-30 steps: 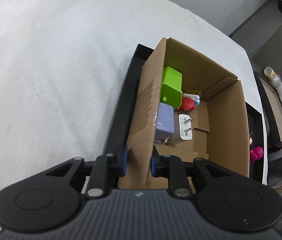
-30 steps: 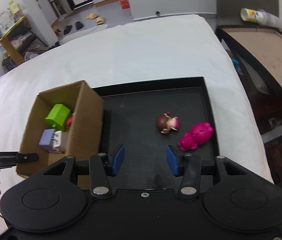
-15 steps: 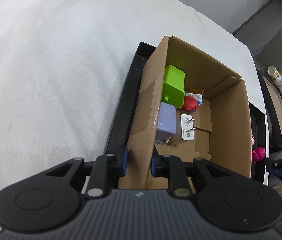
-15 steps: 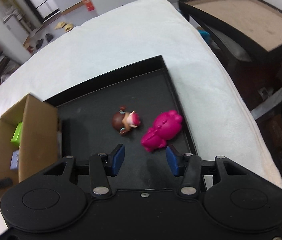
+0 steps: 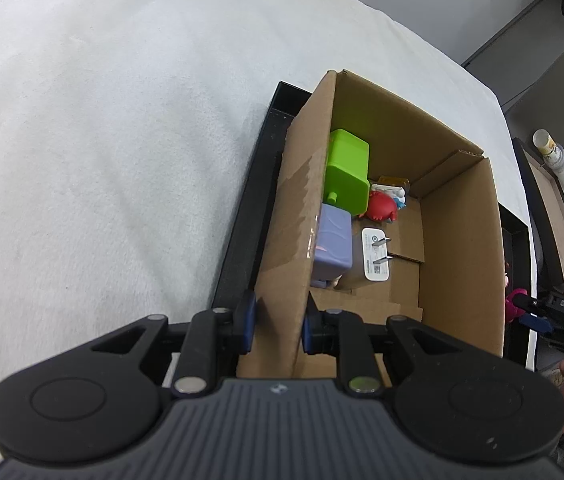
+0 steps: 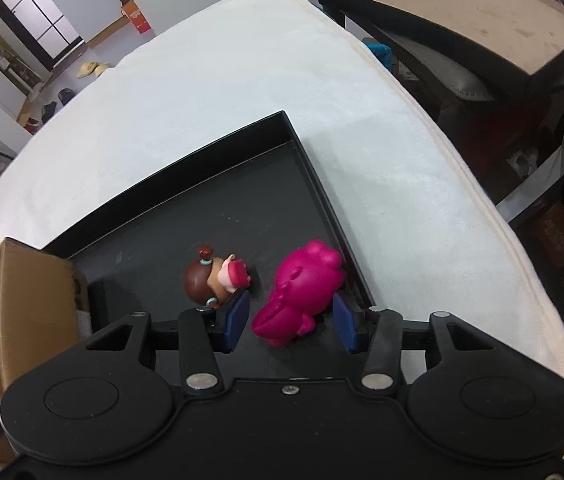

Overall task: Organize rigid objects
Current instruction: 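Move the right tool to the pink pig toy and grasp it, then carry the pink pig into the cardboard box and open the right tool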

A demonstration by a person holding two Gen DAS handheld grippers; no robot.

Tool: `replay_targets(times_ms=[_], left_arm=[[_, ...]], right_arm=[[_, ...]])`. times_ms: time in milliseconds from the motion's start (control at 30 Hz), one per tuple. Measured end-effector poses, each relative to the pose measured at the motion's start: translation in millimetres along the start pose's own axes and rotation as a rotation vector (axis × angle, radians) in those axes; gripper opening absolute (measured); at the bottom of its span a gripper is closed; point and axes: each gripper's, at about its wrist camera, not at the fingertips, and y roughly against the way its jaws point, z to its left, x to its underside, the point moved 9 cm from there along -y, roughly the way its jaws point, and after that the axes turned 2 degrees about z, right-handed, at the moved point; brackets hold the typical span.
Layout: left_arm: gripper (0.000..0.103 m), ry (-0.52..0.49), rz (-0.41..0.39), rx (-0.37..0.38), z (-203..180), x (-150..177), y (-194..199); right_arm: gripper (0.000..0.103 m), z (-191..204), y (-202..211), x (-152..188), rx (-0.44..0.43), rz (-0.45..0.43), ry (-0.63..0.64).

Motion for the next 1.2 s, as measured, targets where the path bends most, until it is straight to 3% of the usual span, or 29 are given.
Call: replay_targets(times_ms=[400,433,467,900,1200], left_arm=[[0.021,-0.007,-0.003,0.003,-1,0,0],[0.021,-0.006,-0.003,0.003,-1,0,0],[0.021,-0.006,-0.003,0.003,-1,0,-1],[0.022,0.007,-0.018,0.001,0,0,0],[0.022,0.014,-0.027,0.005,2,1,2]], right_arm=[[0.046,3,-24,-5,0.061,0.012,0.045],[0.044,4,-24,-5,0.067,0.011,0.055],[0.036,5,-23,-4,0.069,0.015,0.061],[0.035,23,18,7,0.023,0.006,0.114],[0.035,62,51,14,-0.044,-0.021,0.184]])
